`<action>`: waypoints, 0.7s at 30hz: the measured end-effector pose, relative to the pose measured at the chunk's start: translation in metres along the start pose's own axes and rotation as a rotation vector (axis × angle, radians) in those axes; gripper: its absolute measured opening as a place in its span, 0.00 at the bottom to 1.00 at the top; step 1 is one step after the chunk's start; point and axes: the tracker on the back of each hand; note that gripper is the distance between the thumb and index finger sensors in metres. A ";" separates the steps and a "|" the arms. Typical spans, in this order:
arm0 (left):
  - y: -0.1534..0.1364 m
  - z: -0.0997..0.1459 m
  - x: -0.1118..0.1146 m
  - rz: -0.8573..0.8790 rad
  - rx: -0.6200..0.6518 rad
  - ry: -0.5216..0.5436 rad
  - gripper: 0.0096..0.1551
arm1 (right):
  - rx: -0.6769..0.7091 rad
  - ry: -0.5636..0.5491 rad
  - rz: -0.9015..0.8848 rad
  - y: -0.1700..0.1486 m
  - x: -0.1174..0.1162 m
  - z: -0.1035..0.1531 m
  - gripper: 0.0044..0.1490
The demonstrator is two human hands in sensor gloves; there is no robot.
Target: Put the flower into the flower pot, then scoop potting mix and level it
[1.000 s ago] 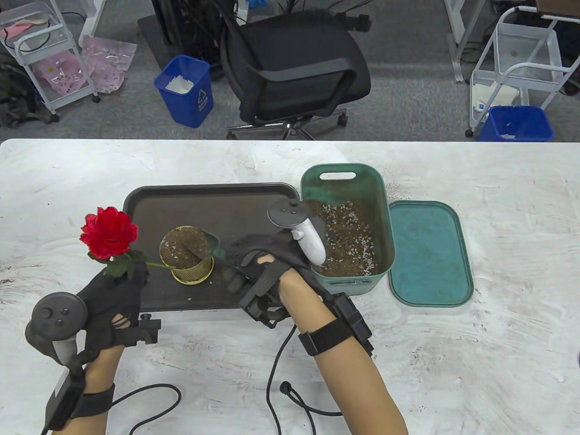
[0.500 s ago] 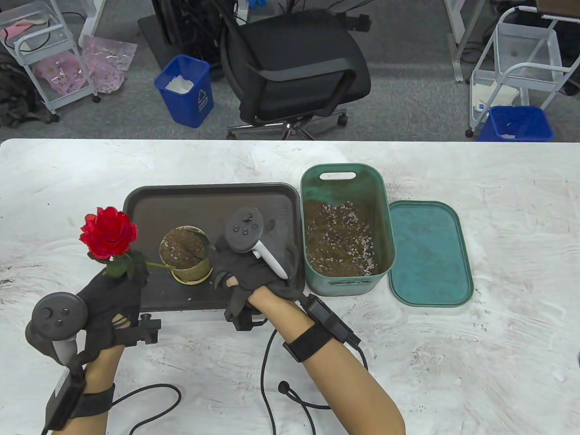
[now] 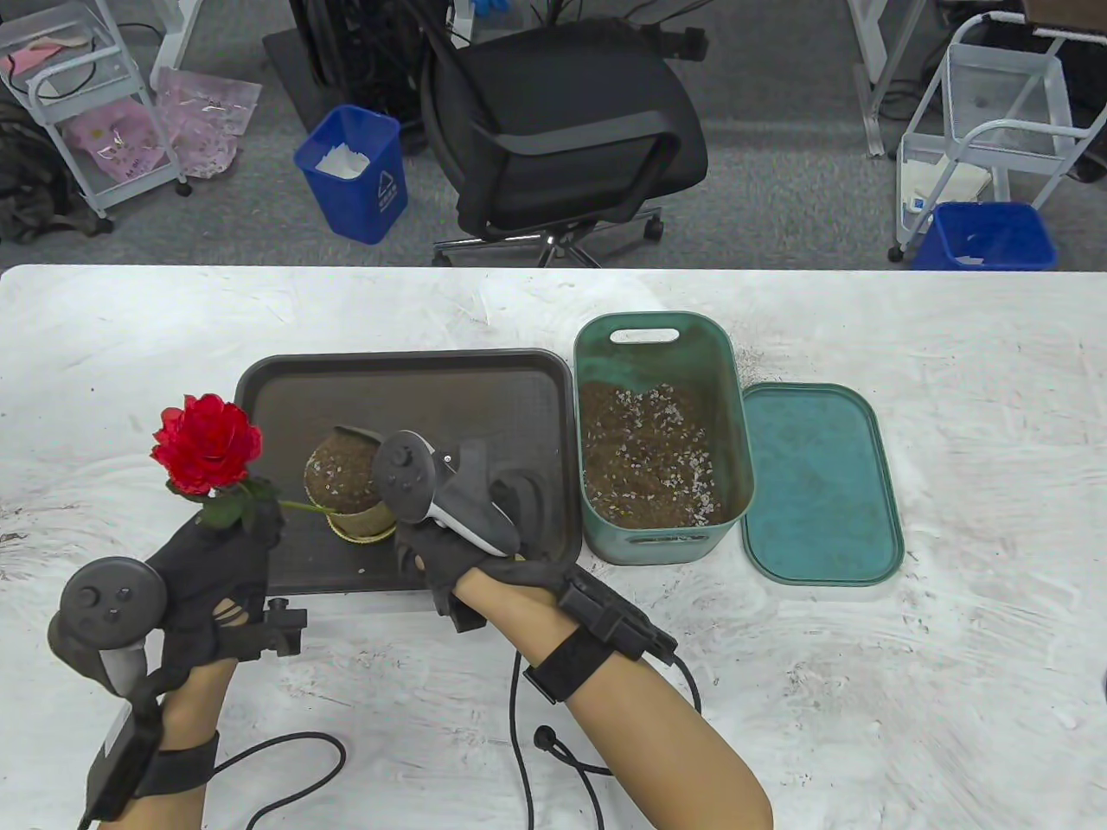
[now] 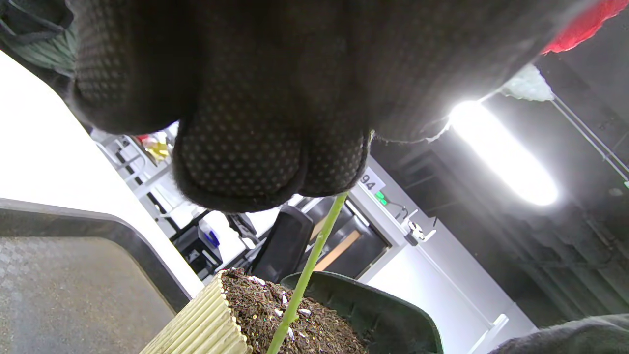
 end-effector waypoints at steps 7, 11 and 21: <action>0.002 0.001 0.000 -0.003 0.007 -0.001 0.22 | 0.023 -0.058 0.030 -0.004 -0.005 -0.002 0.33; 0.002 0.001 0.000 -0.001 0.004 -0.001 0.22 | 0.000 -0.109 0.013 -0.013 0.007 -0.003 0.33; 0.001 0.000 0.000 -0.006 0.004 0.002 0.22 | -0.189 -0.241 -0.034 -0.077 0.086 0.017 0.33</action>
Point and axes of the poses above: the tracker on the back of each hand, its own y axis roughly to the thumb side, its own z axis roughly from the fingertips to the wrist, x = y × z, and after that the axes turned 6 degrees about -z, right-handed
